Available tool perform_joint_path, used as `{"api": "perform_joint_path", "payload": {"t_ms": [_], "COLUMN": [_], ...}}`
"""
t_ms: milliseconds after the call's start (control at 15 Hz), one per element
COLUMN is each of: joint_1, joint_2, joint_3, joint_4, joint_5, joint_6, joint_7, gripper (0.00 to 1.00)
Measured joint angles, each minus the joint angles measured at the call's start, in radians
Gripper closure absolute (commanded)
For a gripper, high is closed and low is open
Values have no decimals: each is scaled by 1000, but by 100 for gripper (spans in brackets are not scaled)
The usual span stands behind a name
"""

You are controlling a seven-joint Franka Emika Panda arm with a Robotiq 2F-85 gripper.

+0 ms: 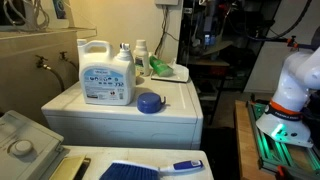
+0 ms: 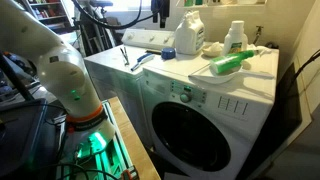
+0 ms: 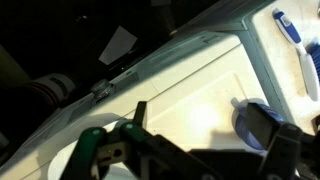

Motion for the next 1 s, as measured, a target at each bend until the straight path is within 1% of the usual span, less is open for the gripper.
{"api": "perform_joint_path", "payload": {"t_ms": [267,333,533,733,867,1000], "joint_1": [0,1,5,18,37,62], "joint_2": [9,22,91,180,239,293], "joint_3": [1,3,21,29,30,30], "joint_4": [0,-7,-69,-142,-181,-200], "joint_5": [8,26,96,206,295,392], "joint_6": [18,57,246,426,522,590], "joint_7": [0,0,9,27,25,13], "gripper": [0,0,0,0,0,0]}}
